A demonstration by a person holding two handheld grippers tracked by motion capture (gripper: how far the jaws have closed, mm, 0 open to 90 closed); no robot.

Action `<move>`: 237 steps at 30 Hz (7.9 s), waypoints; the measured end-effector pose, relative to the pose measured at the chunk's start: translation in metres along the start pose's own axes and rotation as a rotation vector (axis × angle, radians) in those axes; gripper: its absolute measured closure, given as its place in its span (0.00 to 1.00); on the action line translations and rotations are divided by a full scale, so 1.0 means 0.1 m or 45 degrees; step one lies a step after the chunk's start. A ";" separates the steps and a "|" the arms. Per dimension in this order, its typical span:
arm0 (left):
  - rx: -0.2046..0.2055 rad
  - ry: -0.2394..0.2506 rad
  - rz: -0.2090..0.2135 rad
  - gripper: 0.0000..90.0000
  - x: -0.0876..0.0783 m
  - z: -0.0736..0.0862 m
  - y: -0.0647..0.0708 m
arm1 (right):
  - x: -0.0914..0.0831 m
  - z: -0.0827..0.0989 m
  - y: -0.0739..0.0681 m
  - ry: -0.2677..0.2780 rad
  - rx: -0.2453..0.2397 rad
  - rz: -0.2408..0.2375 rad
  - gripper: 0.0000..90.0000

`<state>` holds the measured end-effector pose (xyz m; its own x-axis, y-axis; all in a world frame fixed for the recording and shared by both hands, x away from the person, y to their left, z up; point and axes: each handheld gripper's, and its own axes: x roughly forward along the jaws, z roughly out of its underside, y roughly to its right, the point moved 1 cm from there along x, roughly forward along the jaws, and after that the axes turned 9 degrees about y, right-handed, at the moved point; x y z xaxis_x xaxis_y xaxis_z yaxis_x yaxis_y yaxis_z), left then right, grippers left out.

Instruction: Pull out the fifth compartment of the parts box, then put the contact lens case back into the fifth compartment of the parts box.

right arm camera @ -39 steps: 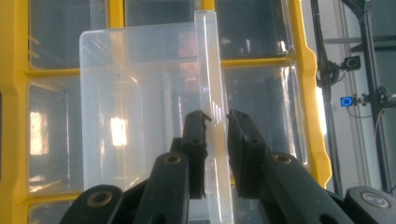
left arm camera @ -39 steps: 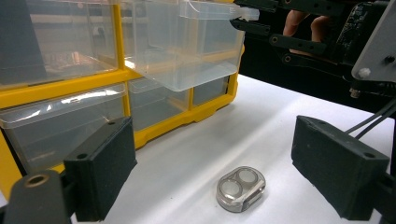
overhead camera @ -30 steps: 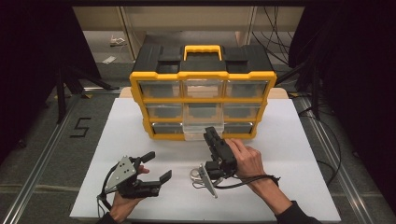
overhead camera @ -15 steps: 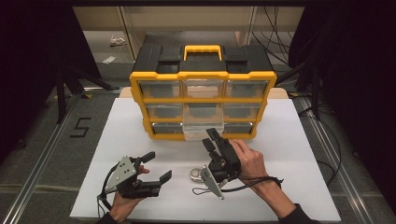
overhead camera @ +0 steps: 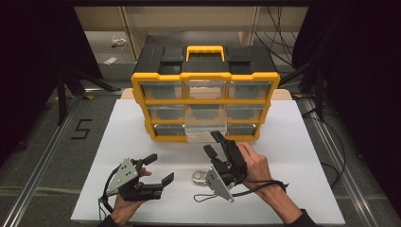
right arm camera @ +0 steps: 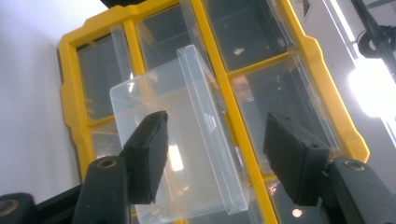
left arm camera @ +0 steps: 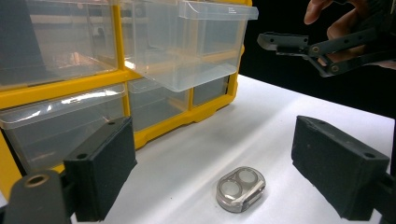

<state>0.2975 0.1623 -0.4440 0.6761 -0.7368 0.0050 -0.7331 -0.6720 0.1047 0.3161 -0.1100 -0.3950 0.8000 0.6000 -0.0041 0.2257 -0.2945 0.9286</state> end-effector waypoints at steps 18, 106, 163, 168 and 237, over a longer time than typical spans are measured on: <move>-0.001 0.000 0.004 0.15 0.00 0.00 0.00 | -0.09 -0.02 0.22 0.040 0.476 -0.104 0.35; 0.002 0.000 0.015 0.15 0.03 -0.01 0.01 | 0.19 0.33 -0.16 -0.121 1.230 -0.817 0.20; 0.015 0.003 0.027 0.15 0.01 -0.01 0.03 | 0.54 0.45 -0.72 -0.475 0.975 -1.166 0.34; 0.016 0.002 0.028 0.15 0.01 -0.01 0.03 | 0.58 0.45 -0.75 -0.483 0.966 -1.181 0.38; 0.014 0.014 0.016 0.15 0.00 -0.02 0.02 | 0.40 0.25 -0.28 -0.323 0.952 -1.127 0.55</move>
<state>0.2961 0.1611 -0.4421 0.6673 -0.7446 0.0170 -0.7425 -0.6632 0.0938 0.3557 -0.0961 -0.4300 0.2704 0.6736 -0.6879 0.9574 -0.2634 0.1184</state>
